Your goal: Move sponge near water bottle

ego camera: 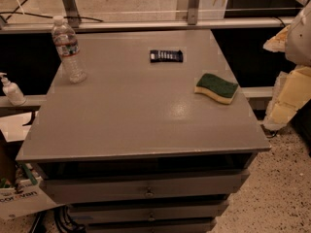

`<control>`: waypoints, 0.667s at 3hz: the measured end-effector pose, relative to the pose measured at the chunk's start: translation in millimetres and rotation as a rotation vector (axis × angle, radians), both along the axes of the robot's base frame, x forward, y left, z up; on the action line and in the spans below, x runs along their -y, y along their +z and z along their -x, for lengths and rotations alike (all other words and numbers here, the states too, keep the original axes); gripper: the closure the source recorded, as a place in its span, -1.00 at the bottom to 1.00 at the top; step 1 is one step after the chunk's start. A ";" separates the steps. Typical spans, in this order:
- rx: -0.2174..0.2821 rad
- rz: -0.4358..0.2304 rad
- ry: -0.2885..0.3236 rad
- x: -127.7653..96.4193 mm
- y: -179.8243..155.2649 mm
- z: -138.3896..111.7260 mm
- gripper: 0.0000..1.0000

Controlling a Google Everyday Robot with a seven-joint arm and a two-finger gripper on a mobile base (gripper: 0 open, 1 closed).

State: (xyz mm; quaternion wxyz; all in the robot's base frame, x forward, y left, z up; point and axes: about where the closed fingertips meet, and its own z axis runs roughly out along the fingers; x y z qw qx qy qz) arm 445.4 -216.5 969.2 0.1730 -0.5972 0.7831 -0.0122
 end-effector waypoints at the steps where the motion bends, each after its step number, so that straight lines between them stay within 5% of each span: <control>1: -0.013 -0.106 -0.008 -14.7 -24.4 -26.8 -1.00; 2: 0.001 -0.176 -0.035 -33.2 -47.7 -62.9 -1.00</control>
Offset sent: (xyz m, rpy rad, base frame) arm 0.1150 0.0548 -0.0764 0.2733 -0.0285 -0.0849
